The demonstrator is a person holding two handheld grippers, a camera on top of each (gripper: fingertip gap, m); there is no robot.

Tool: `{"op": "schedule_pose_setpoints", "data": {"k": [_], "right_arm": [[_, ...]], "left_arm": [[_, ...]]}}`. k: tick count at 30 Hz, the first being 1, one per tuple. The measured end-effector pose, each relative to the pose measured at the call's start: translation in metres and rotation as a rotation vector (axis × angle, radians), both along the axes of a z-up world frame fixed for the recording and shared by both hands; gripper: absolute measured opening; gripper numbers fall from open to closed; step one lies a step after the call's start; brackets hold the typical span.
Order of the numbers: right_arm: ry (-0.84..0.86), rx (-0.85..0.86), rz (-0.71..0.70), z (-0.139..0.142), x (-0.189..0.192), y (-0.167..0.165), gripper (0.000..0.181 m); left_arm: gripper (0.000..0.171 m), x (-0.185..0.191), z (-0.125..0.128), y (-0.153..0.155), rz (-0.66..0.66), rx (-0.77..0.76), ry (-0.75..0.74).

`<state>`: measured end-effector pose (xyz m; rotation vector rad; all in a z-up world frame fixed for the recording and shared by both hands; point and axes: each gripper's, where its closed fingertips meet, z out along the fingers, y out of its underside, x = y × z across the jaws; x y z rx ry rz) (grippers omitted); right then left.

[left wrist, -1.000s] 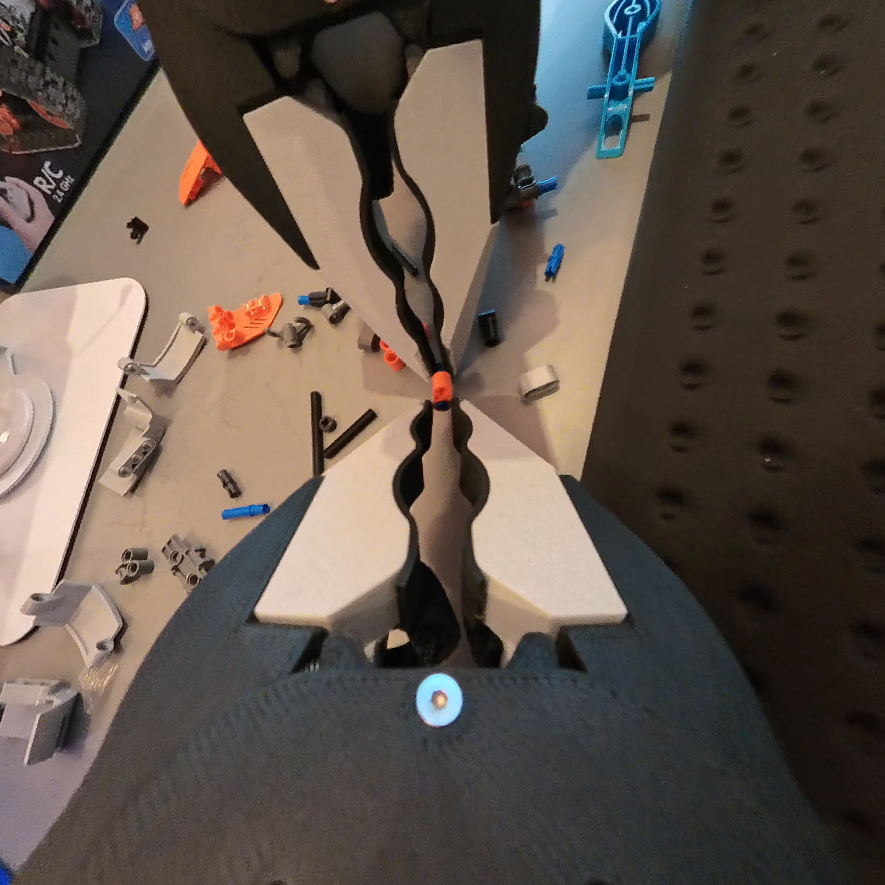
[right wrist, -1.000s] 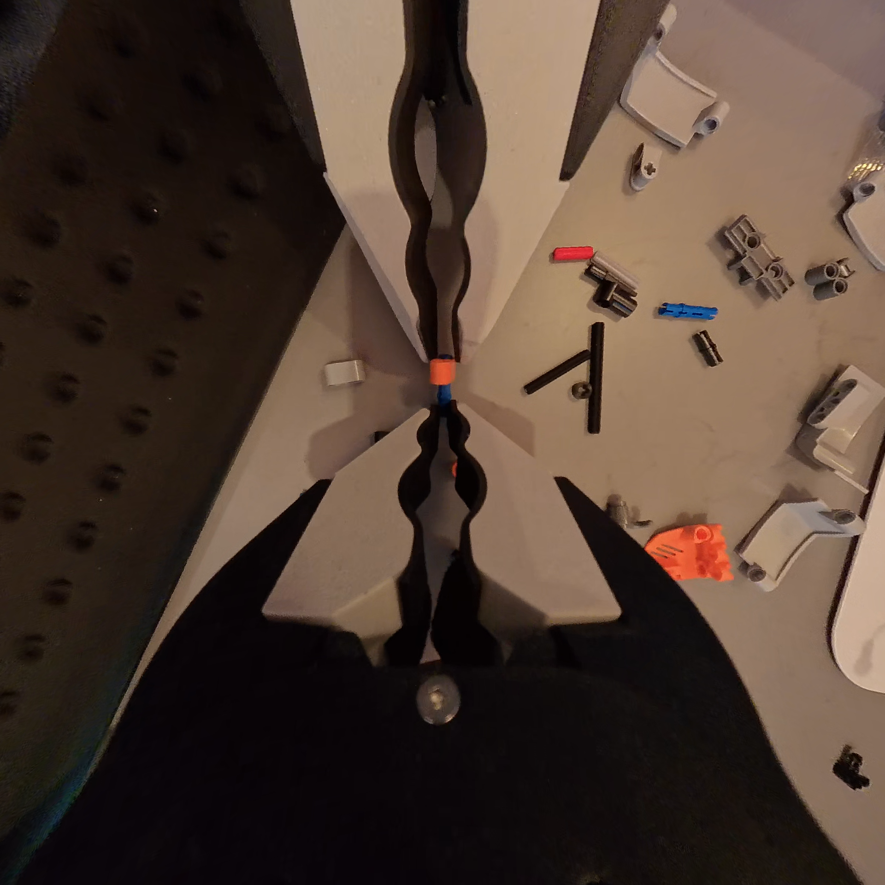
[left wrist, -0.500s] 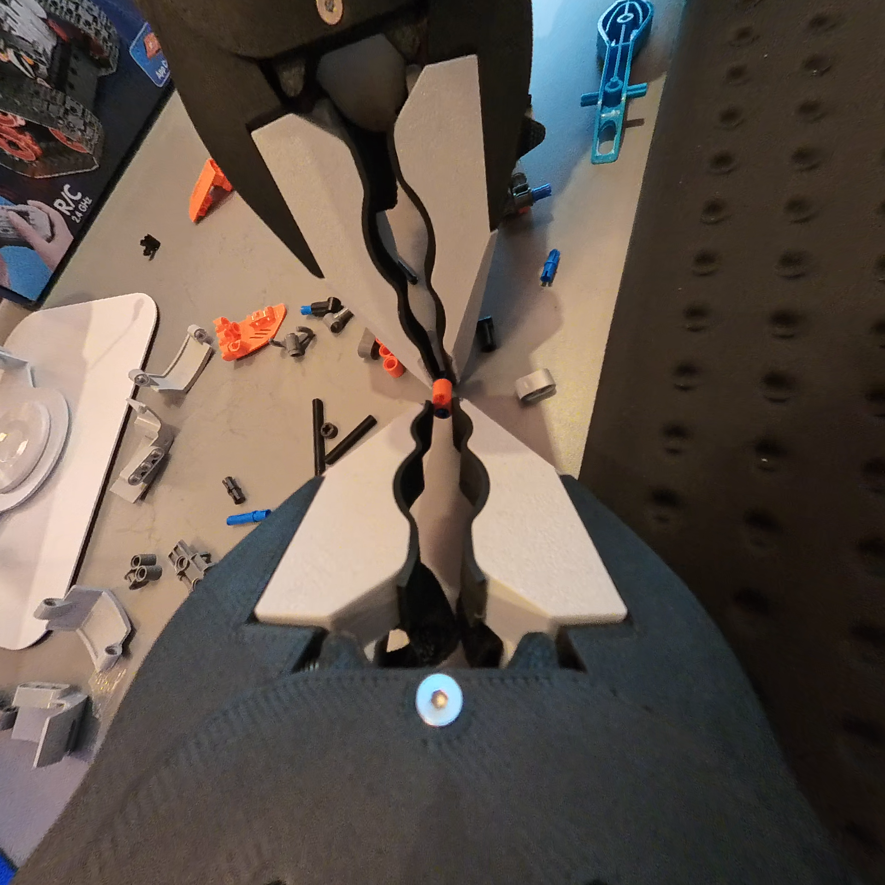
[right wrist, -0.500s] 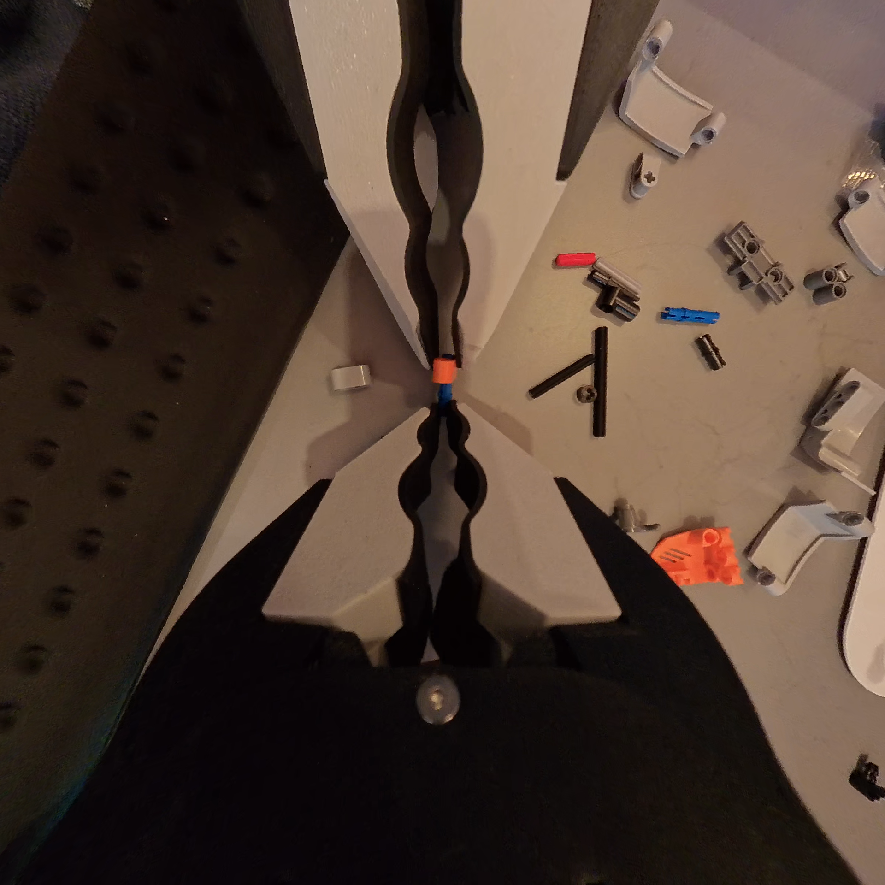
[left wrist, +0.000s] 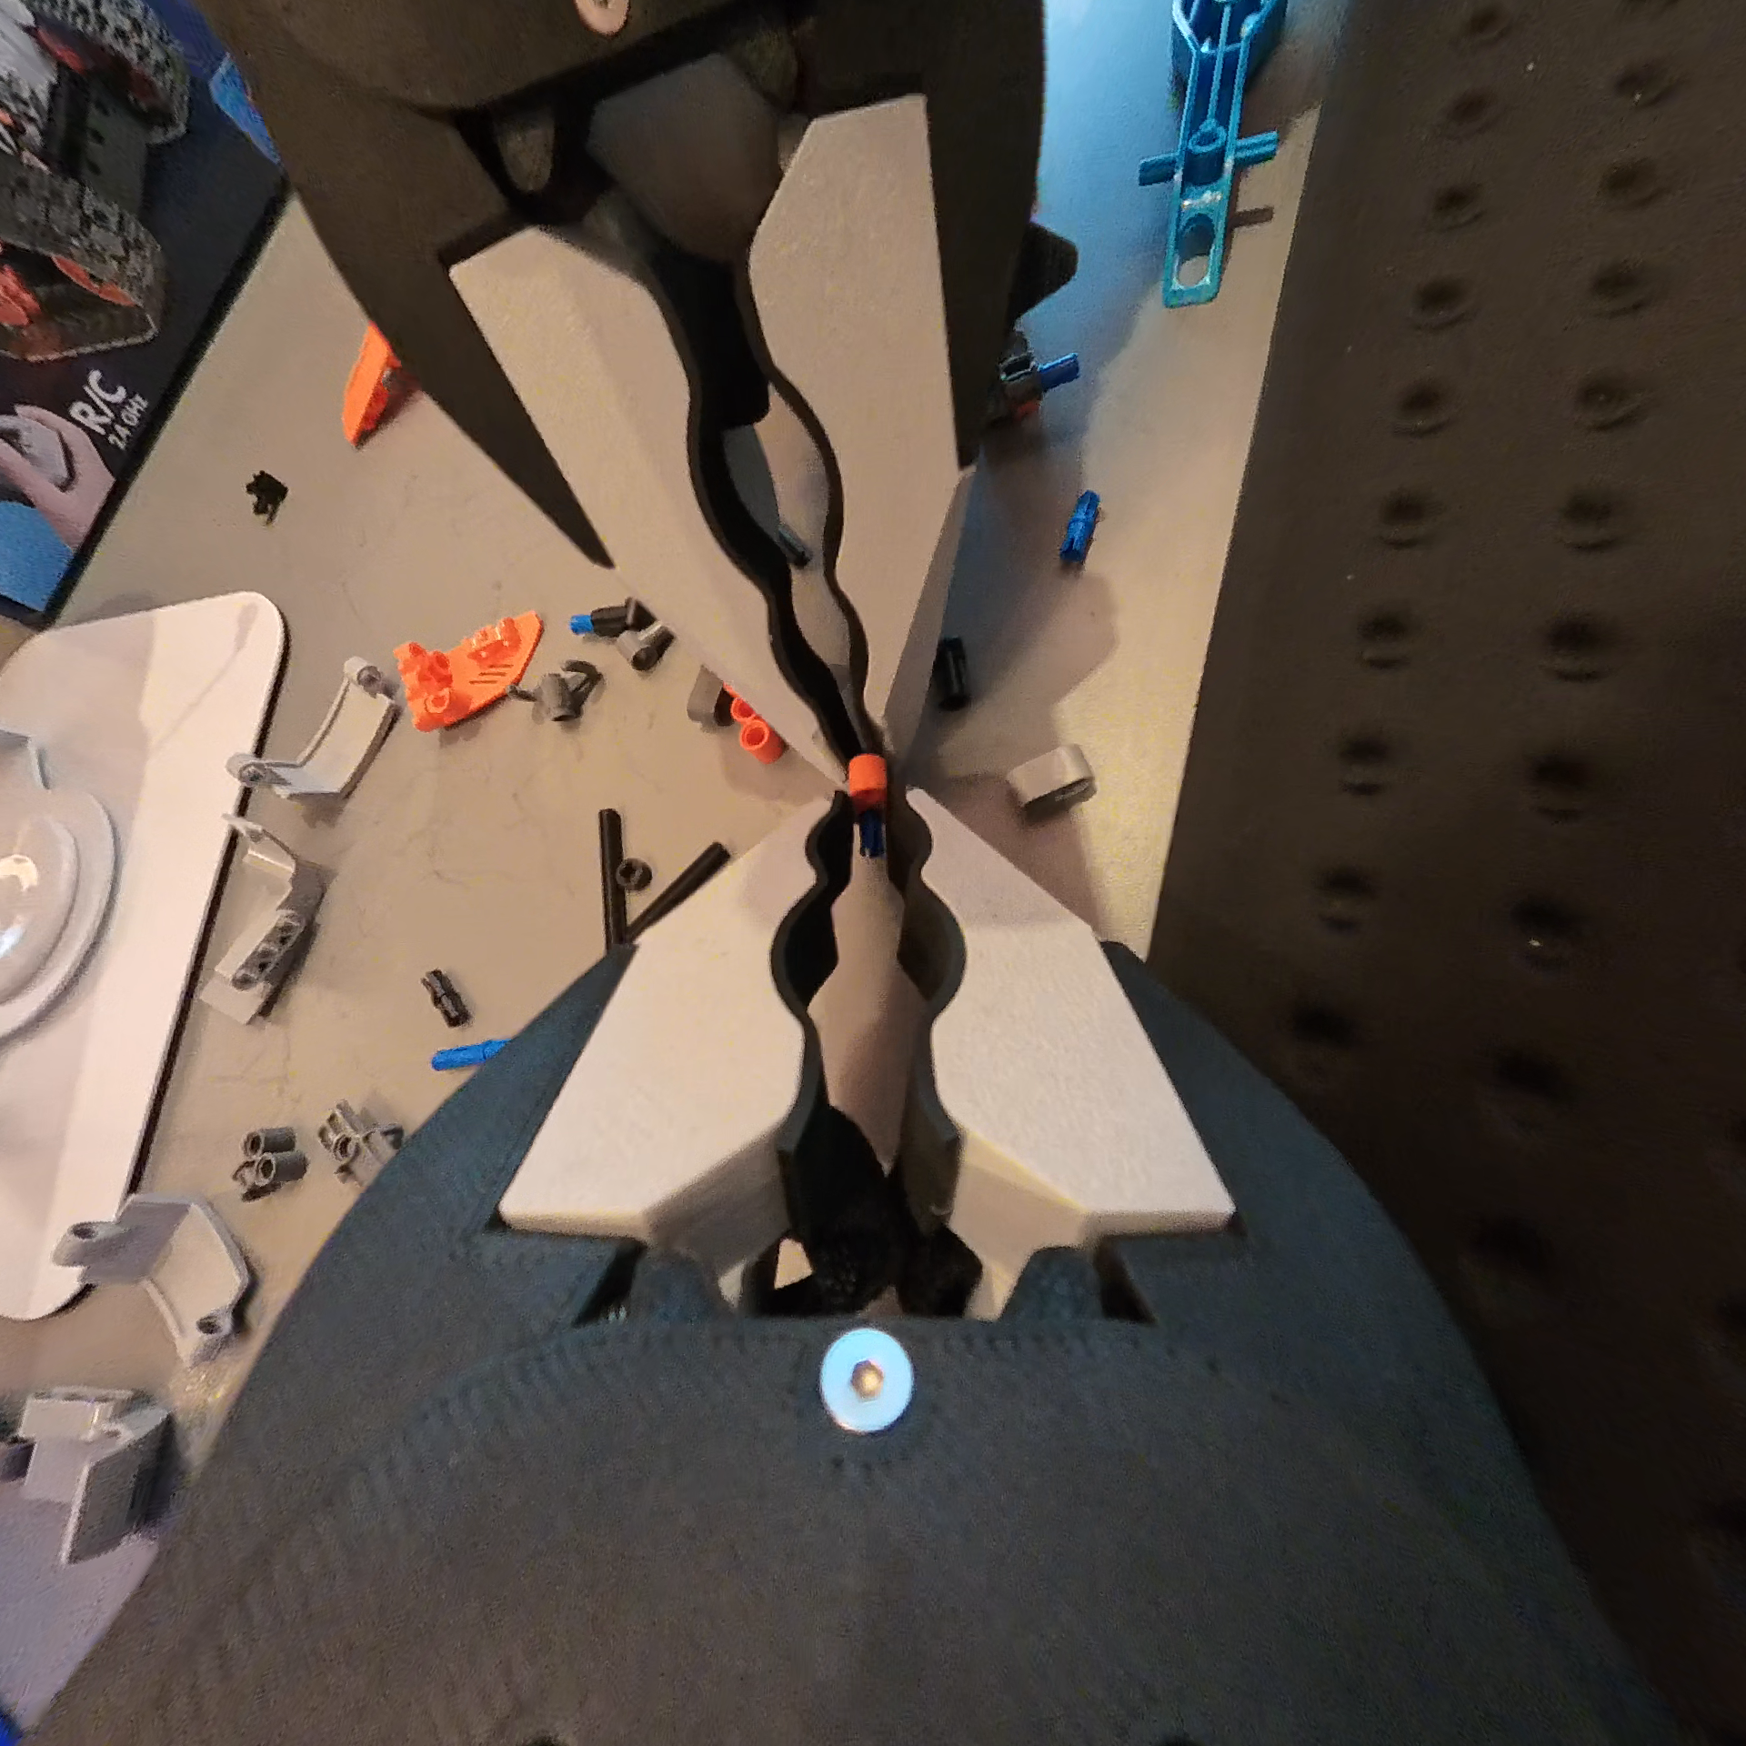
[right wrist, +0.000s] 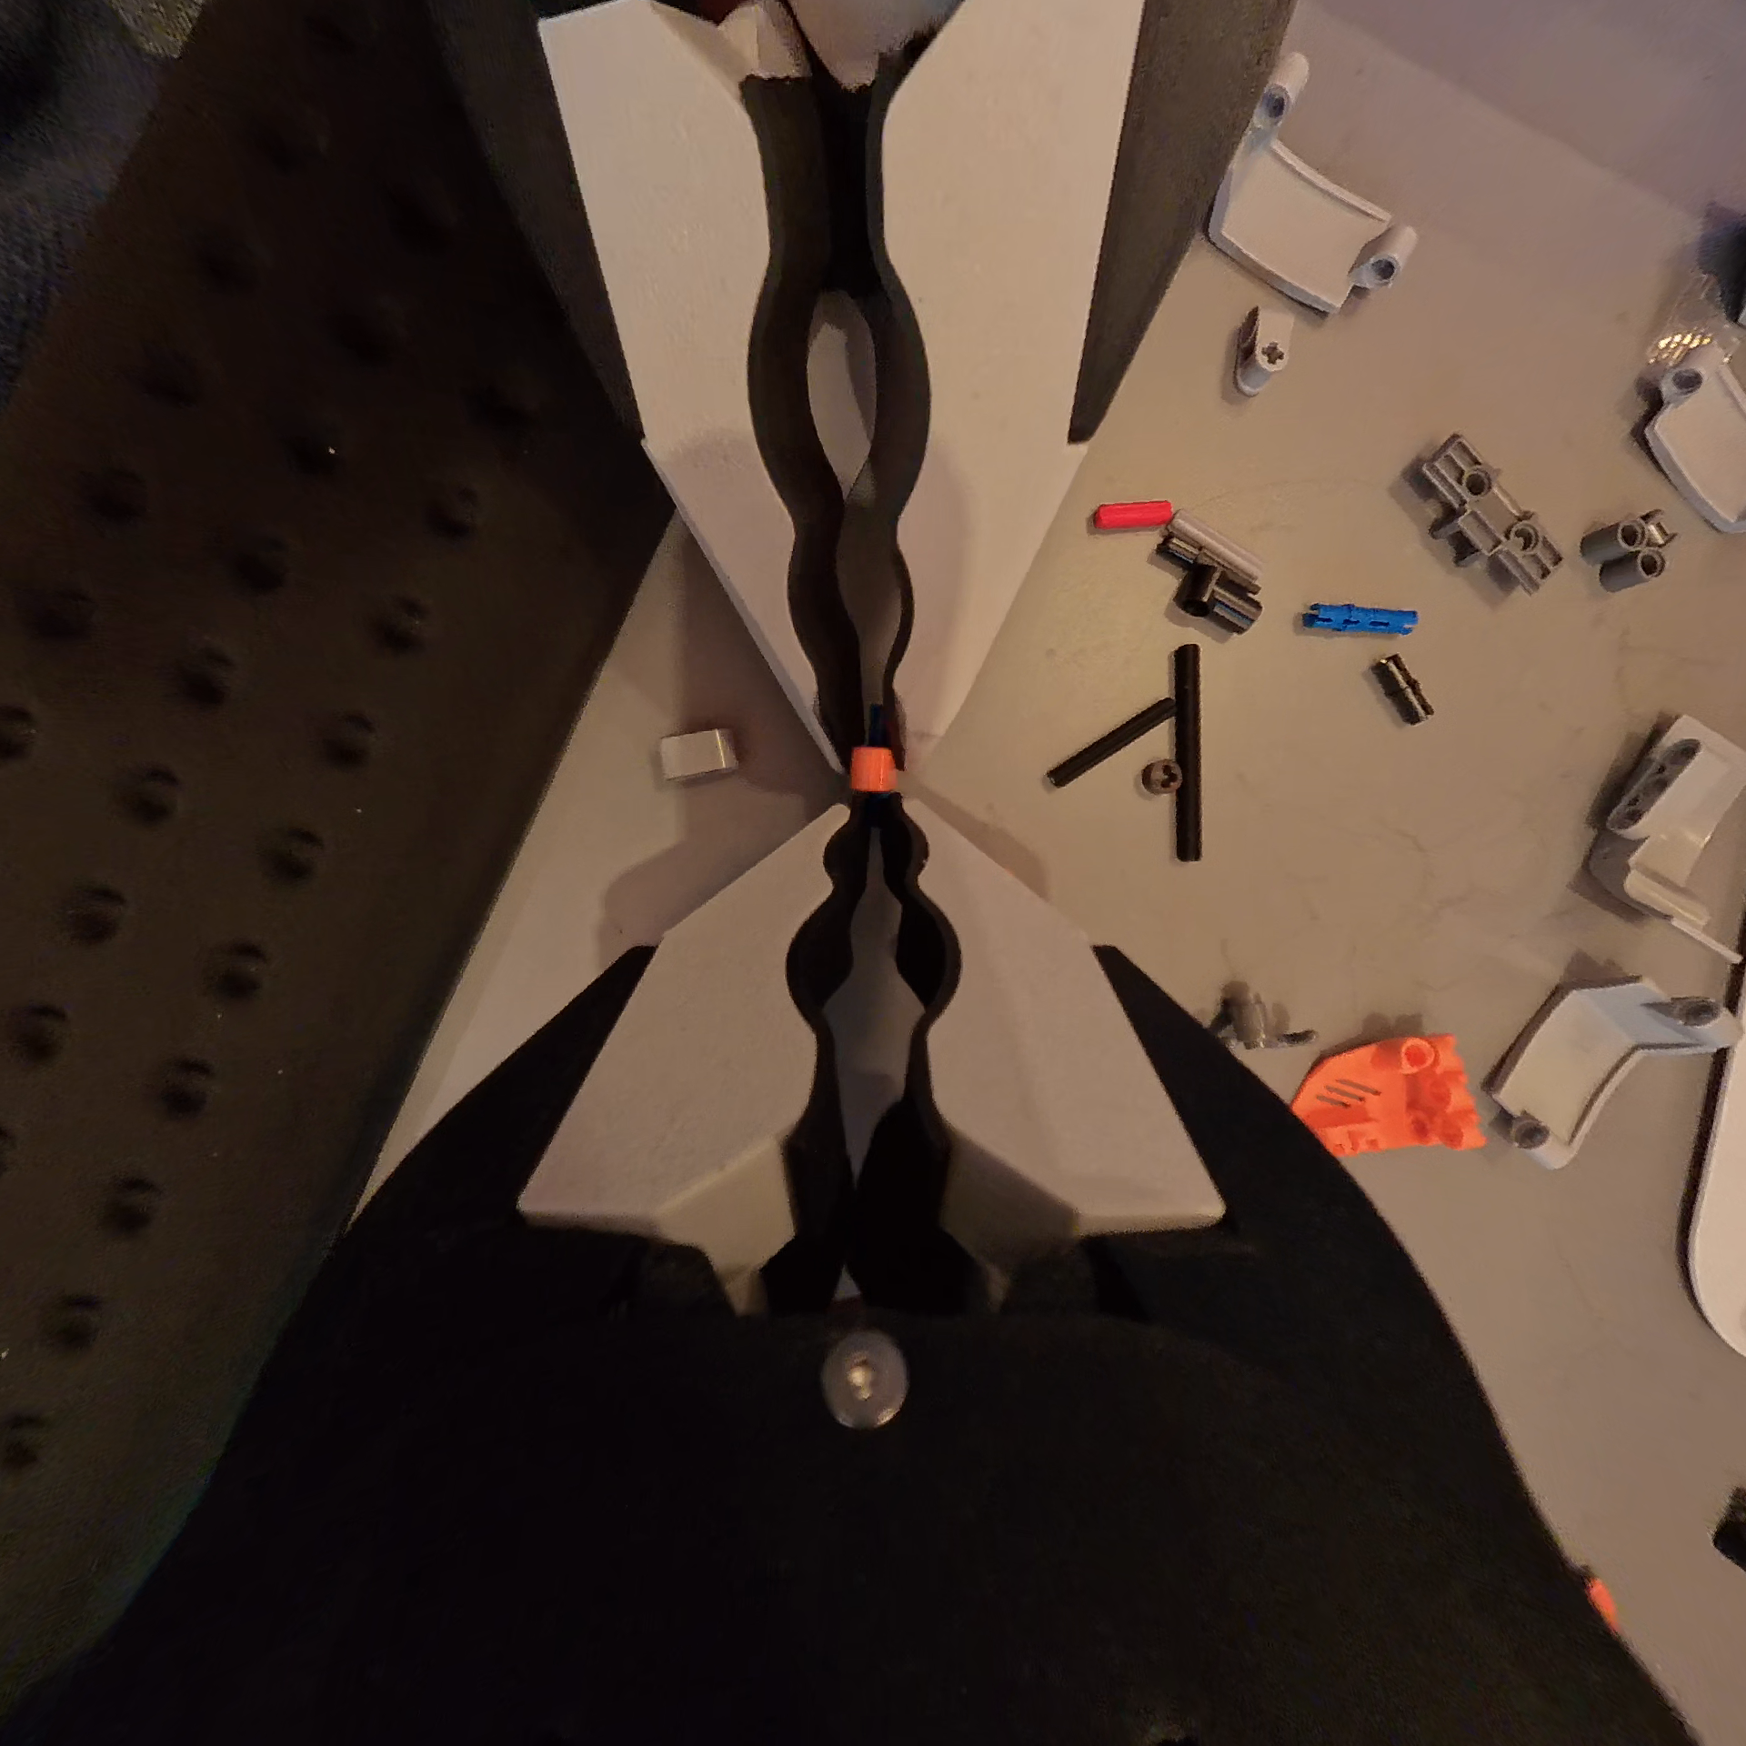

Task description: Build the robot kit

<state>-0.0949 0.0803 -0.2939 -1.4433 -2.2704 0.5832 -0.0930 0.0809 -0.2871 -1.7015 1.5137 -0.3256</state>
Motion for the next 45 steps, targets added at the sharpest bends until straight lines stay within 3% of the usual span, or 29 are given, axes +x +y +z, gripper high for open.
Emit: {"op": "schedule_pose_setpoints", "data": {"k": [6, 11, 19, 26, 32, 39, 45], "right_arm": [[0.021, 0.024, -0.009, 0.002, 0.0, 0.003, 0.0], [0.147, 0.073, -0.061, 0.033, -0.002, 0.011, 0.001], [0.244, 0.39, -0.109, 0.07, 0.021, 0.02, 0.001], [0.373, 0.491, -0.246, 0.093, 0.045, 0.032, 0.003], [0.508, 0.332, -0.336, 0.113, 0.056, 0.04, 0.018], [0.615, -0.006, -0.378, 0.121, 0.059, 0.04, 0.013], [0.654, -0.091, -0.385, 0.126, 0.059, 0.039, 0.012]], "left_arm": [[0.005, 0.0, 0.003, 0.002, 0.005, 0.04, -0.008], [0.006, -0.002, 0.031, 0.01, 0.039, 0.115, -0.107], [0.006, 0.021, 0.068, 0.017, 0.019, 0.234, -0.171], [0.005, 0.047, 0.088, 0.027, 0.012, 0.29, -0.238], [0.005, 0.053, 0.103, 0.038, 0.056, 0.346, -0.3], [0.005, 0.062, 0.117, 0.042, 0.032, 0.435, -0.346], [0.005, 0.062, 0.121, 0.041, 0.022, 0.425, -0.403]]}}
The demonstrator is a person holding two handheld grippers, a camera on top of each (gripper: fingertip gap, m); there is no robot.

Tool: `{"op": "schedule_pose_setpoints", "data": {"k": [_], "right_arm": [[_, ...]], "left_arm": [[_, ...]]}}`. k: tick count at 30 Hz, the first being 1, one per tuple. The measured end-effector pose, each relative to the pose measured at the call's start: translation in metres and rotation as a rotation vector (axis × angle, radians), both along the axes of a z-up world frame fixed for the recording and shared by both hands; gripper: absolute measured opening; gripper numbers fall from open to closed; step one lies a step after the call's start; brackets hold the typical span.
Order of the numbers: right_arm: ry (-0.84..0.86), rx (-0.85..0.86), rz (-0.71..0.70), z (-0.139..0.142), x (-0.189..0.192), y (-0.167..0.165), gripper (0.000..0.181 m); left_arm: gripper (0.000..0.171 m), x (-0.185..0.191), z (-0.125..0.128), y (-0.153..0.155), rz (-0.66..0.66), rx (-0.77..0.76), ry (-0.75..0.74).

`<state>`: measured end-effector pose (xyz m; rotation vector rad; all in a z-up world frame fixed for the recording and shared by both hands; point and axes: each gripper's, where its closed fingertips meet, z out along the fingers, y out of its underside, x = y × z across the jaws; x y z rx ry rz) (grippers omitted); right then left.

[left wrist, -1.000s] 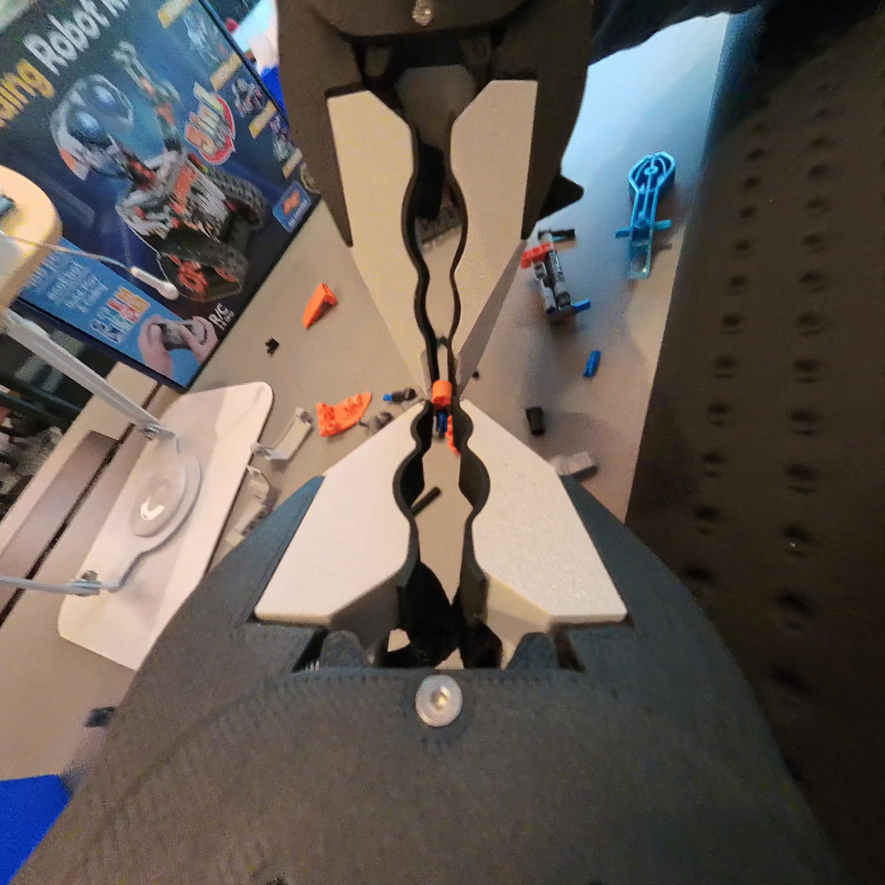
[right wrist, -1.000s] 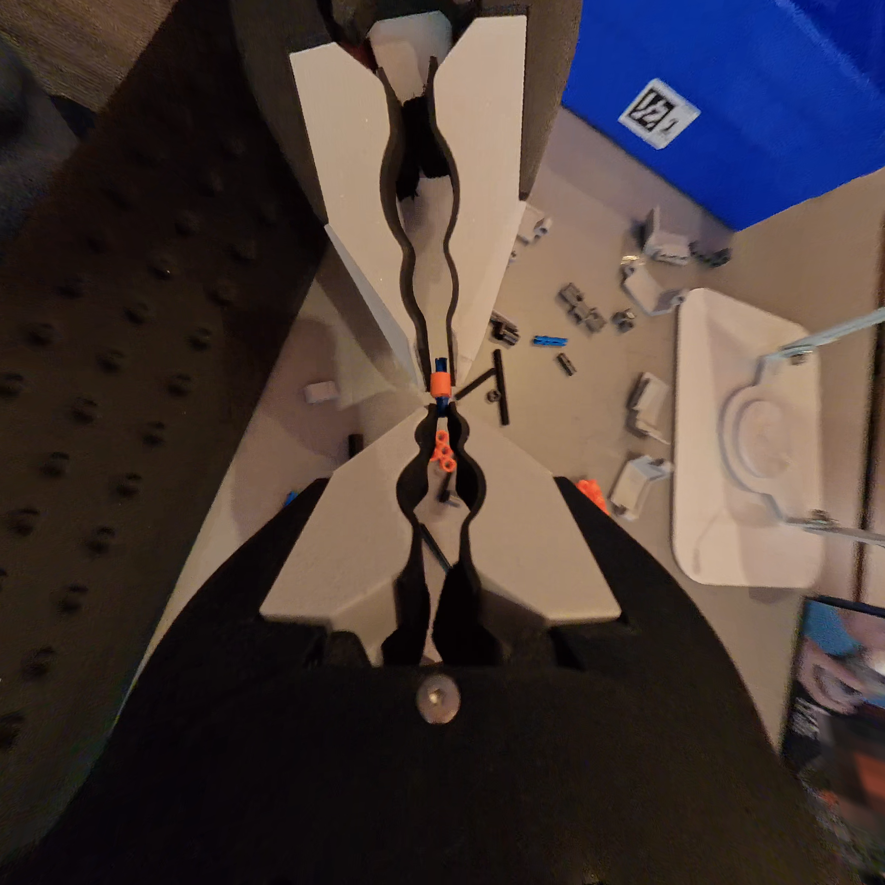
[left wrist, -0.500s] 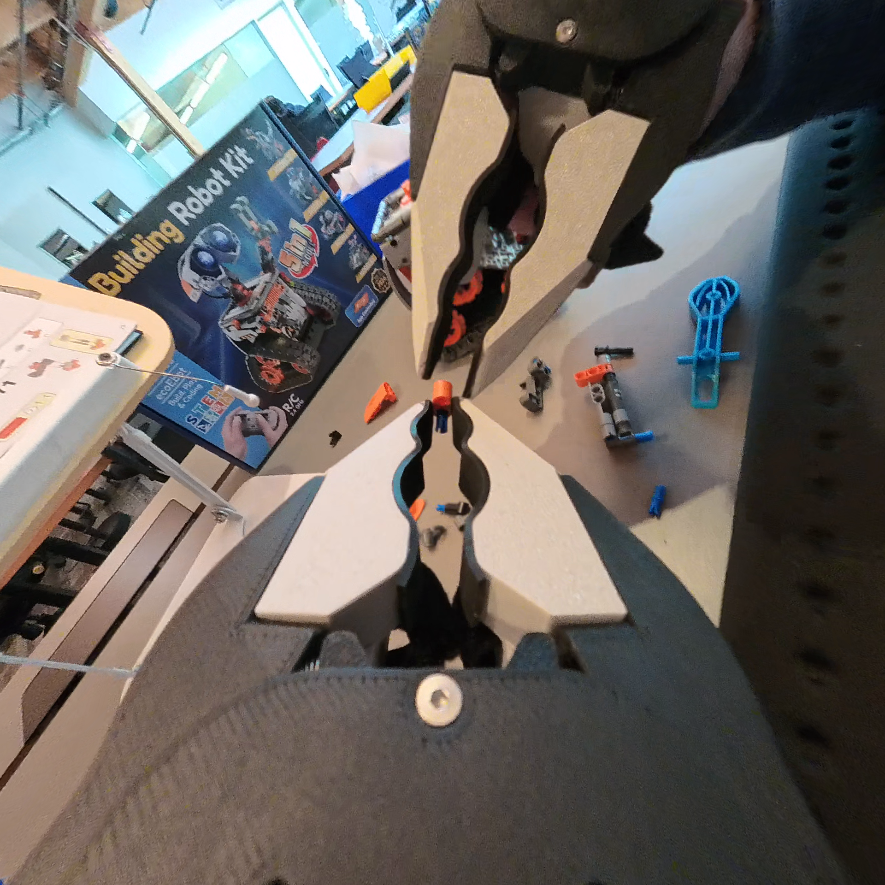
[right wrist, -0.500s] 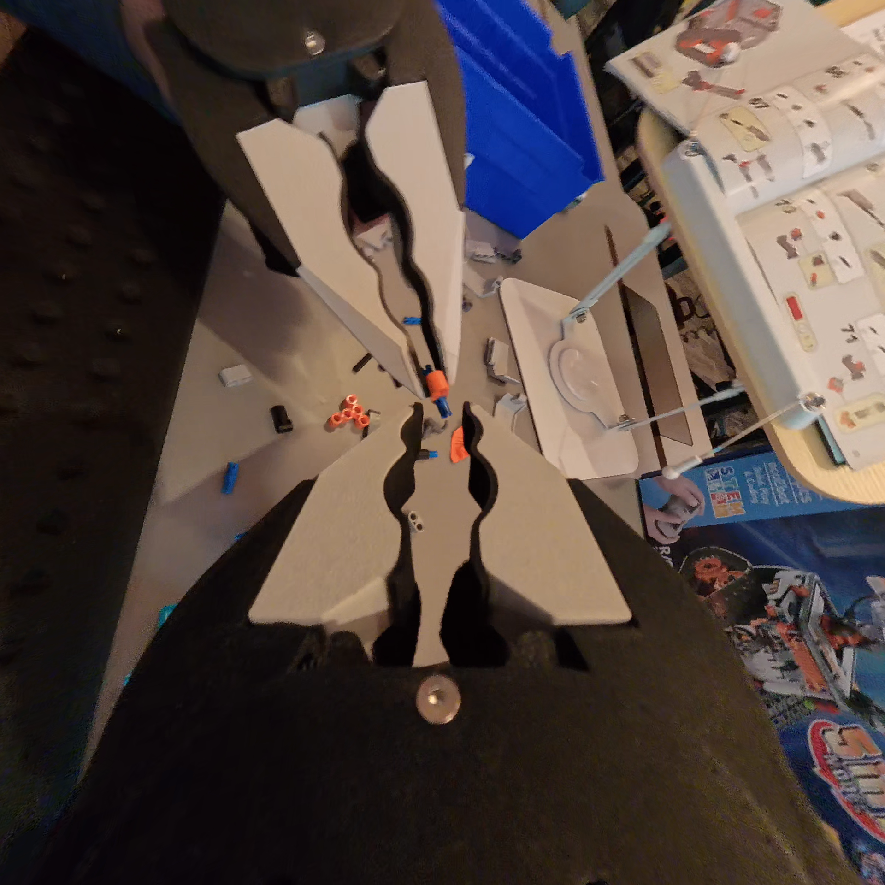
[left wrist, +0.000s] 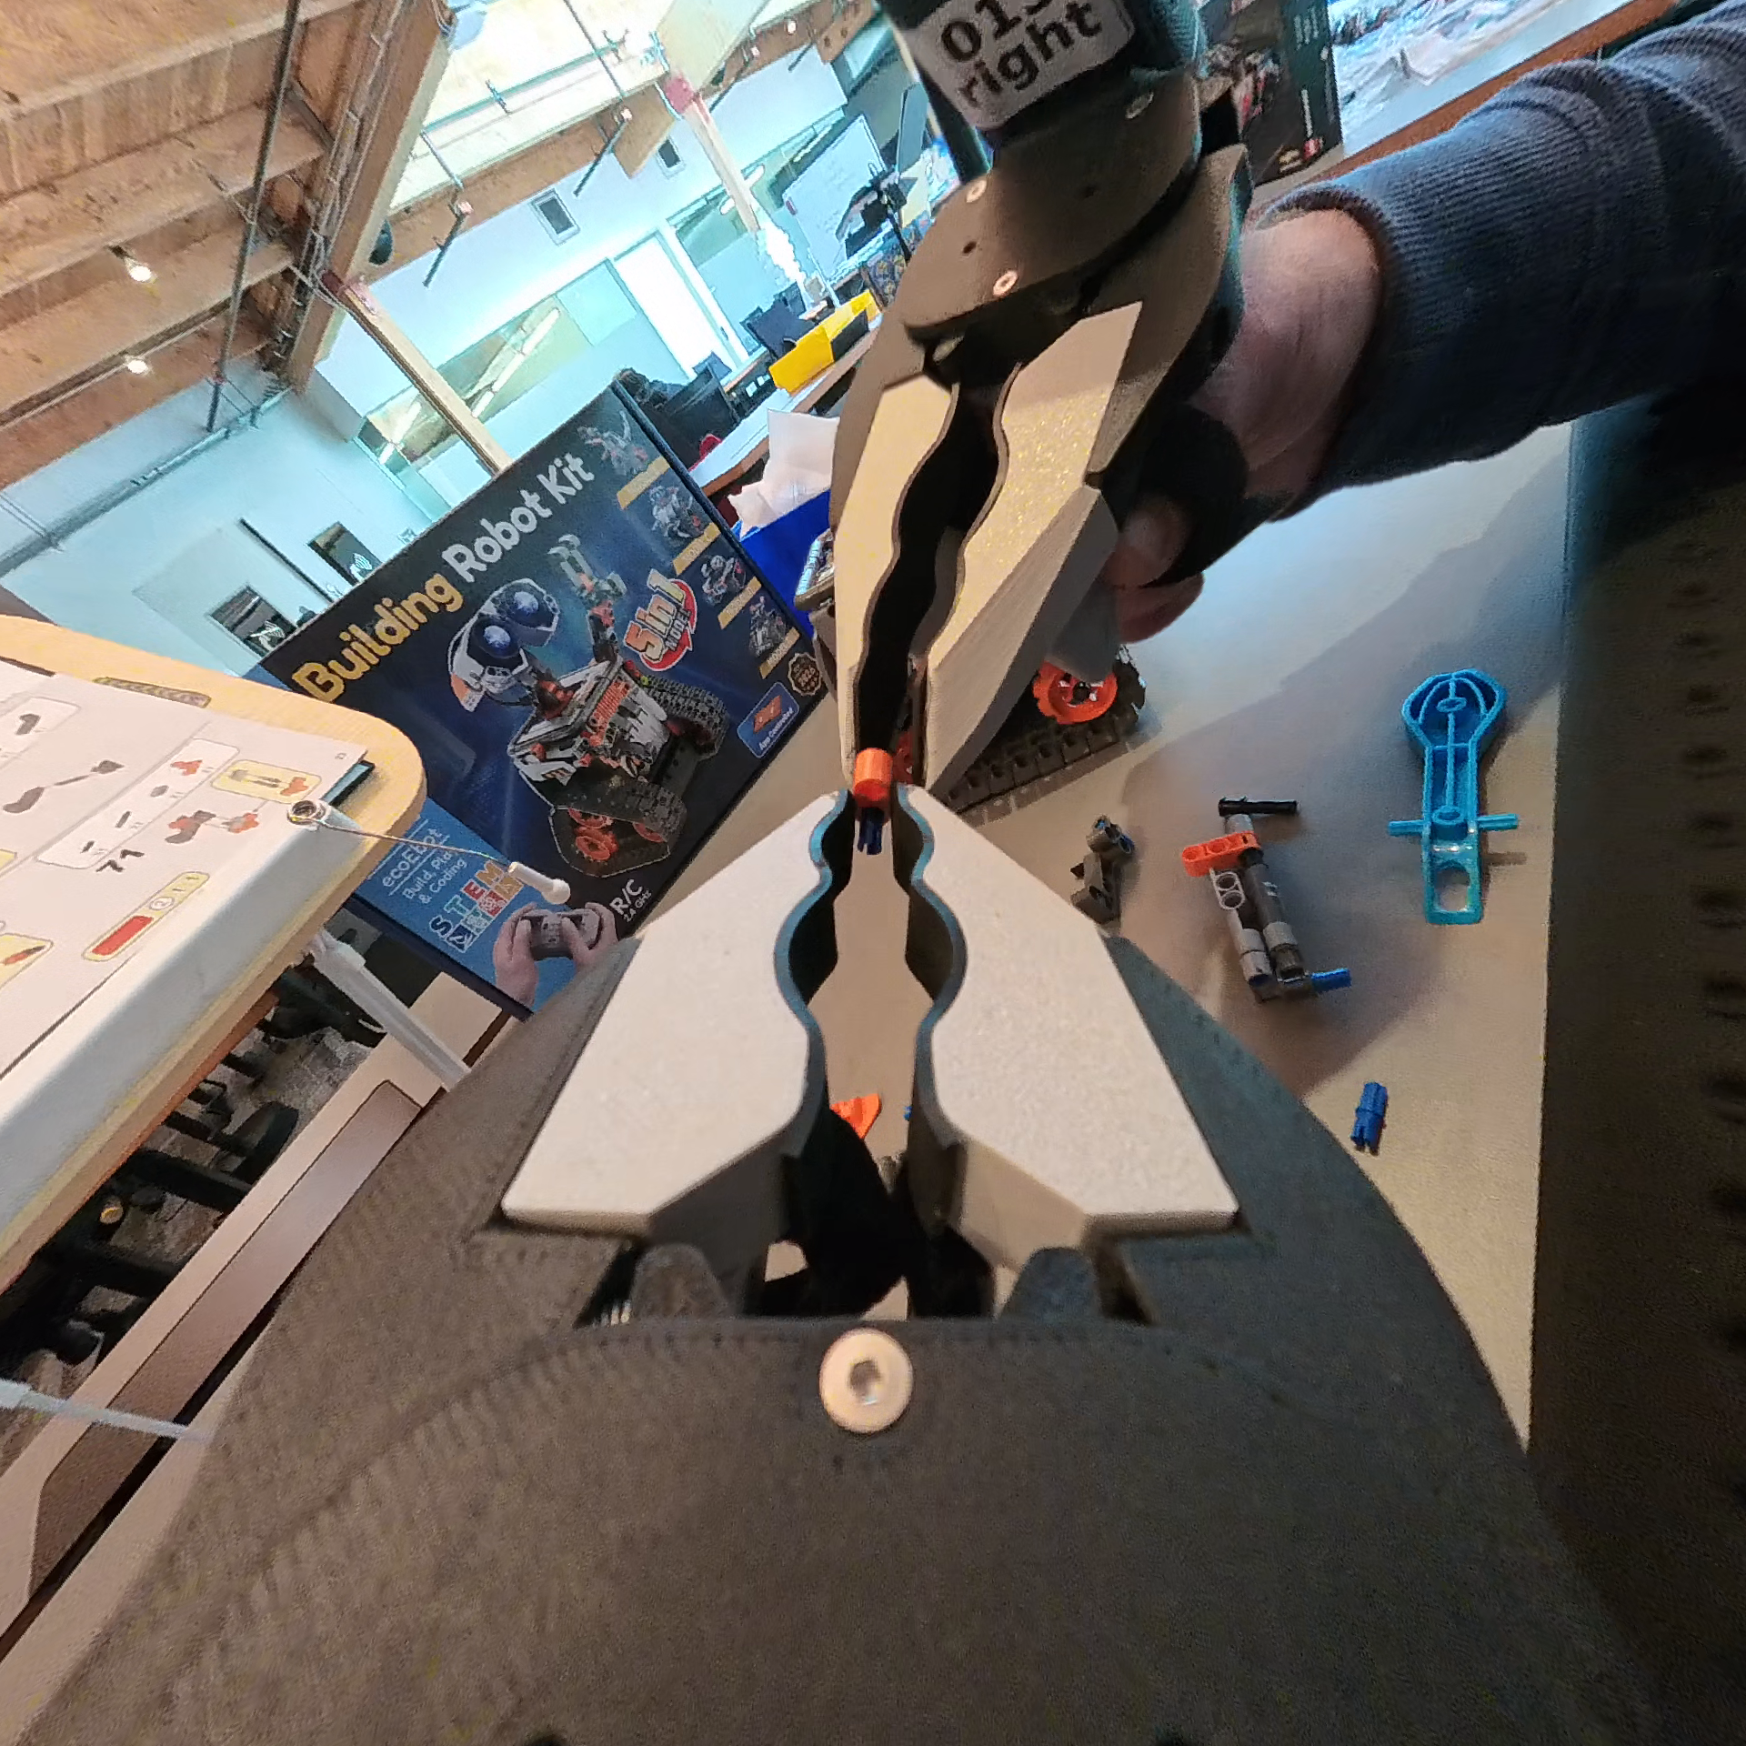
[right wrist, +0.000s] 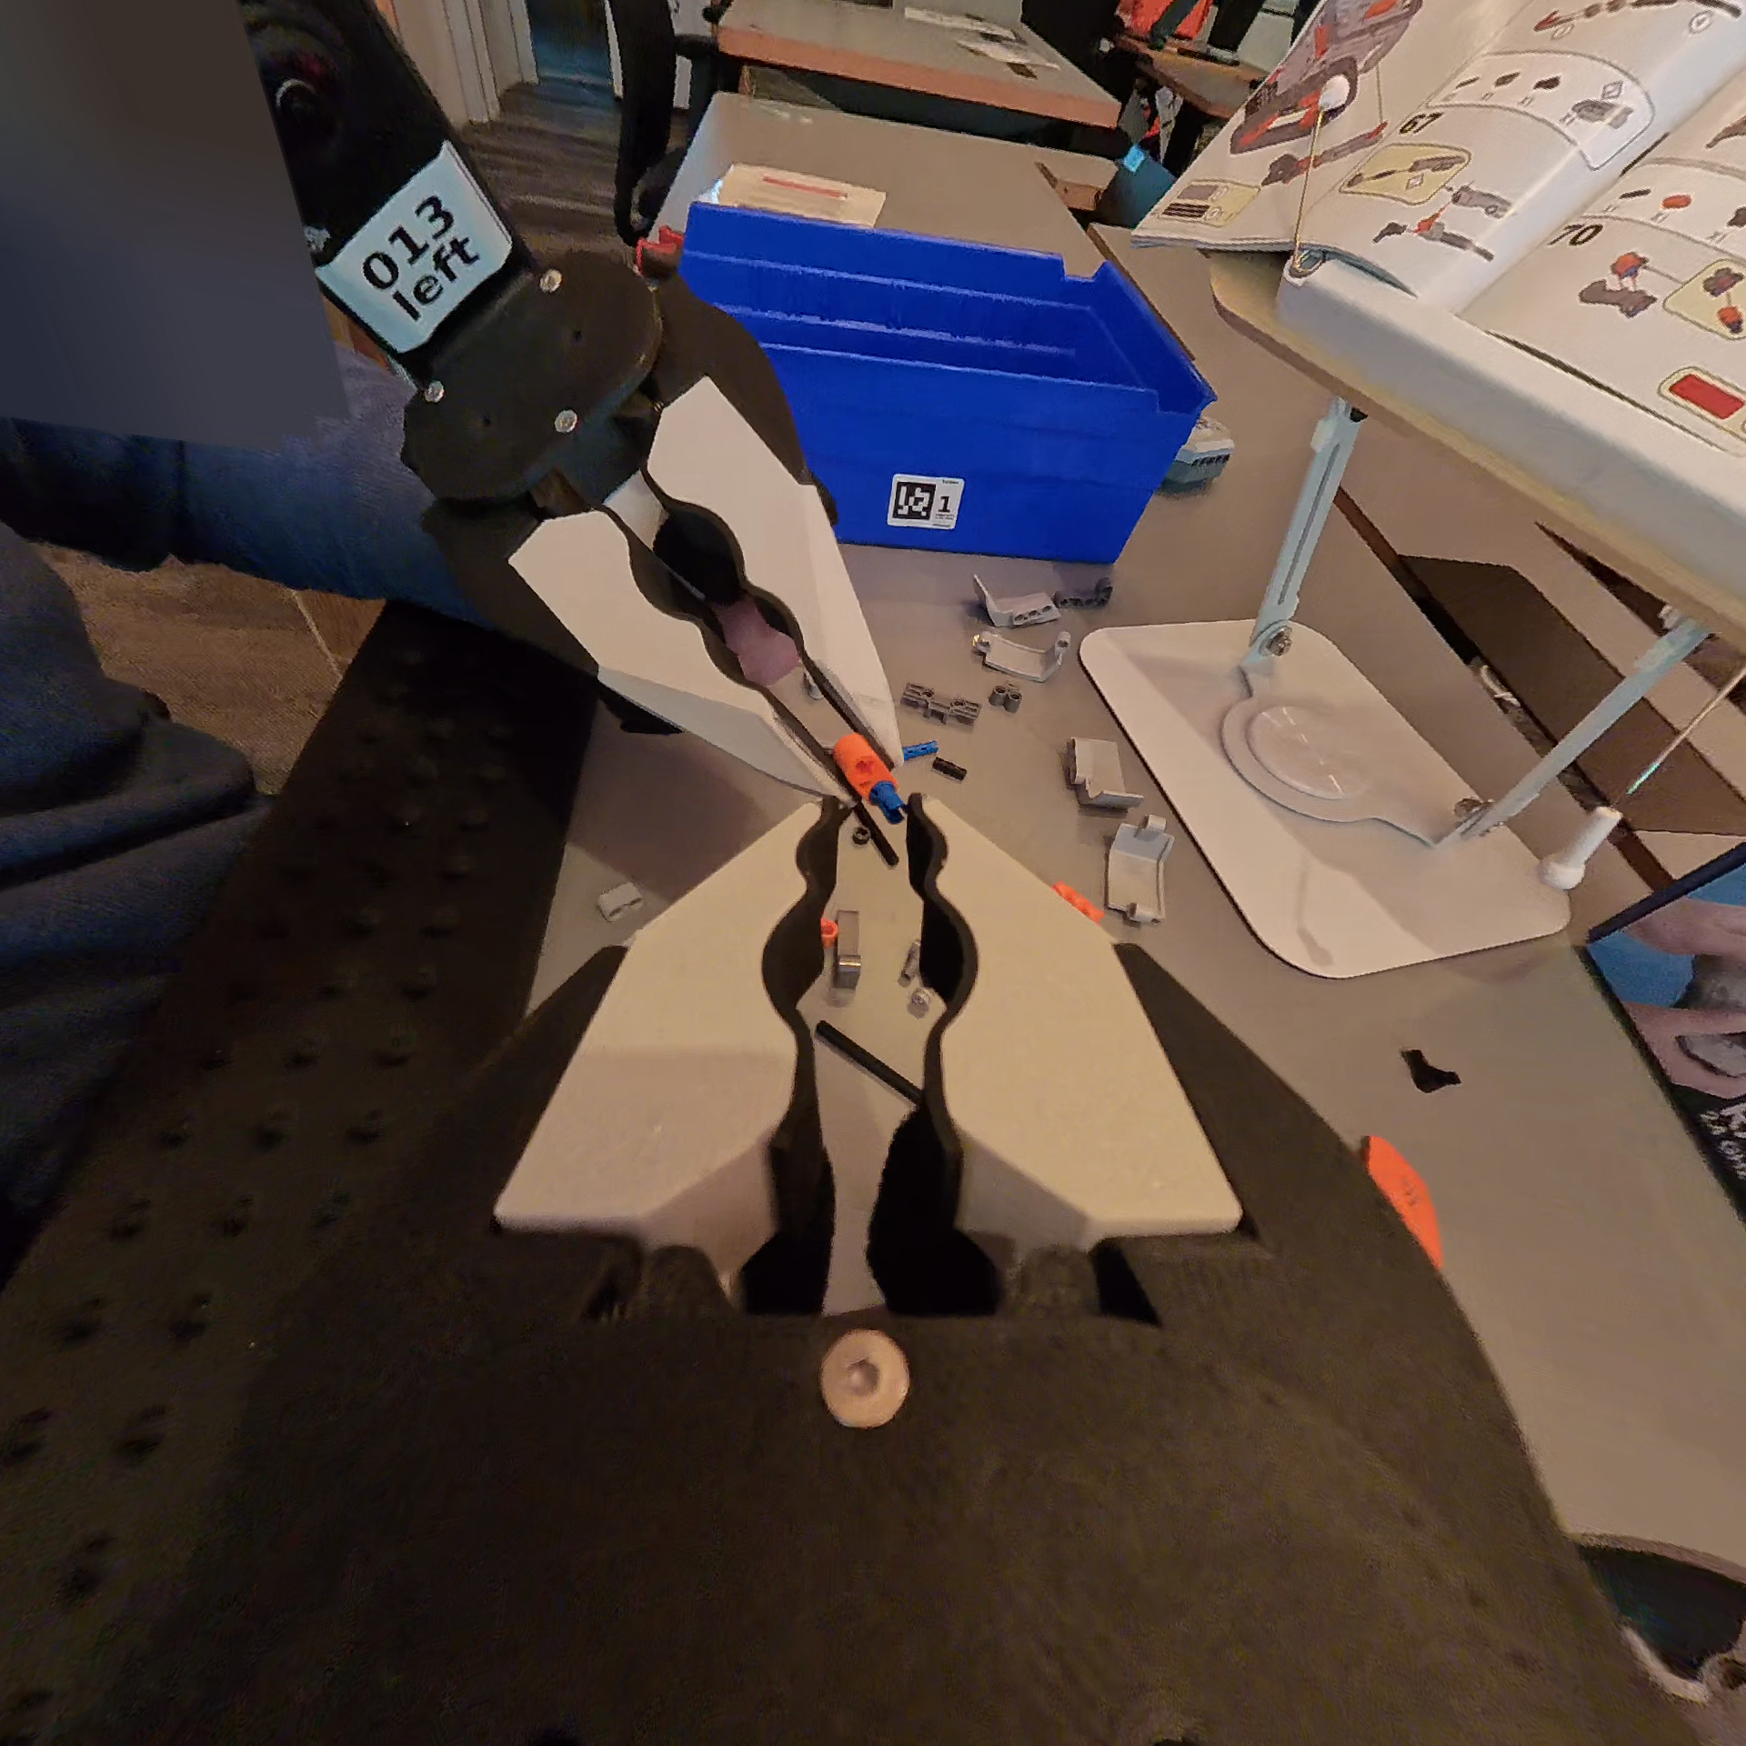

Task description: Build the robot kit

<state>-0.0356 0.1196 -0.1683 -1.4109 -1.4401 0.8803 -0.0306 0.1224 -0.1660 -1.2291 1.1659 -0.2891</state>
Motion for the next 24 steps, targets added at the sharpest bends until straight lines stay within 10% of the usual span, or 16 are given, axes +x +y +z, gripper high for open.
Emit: {"op": "schedule_pose_setpoints", "data": {"k": [24], "right_arm": [[0.061, 0.175, -0.062, 0.019, 0.002, 0.006, 0.0]], "left_arm": [[0.007, -0.001, 0.019, 0.005, -0.068, -0.208, -0.259]]}}
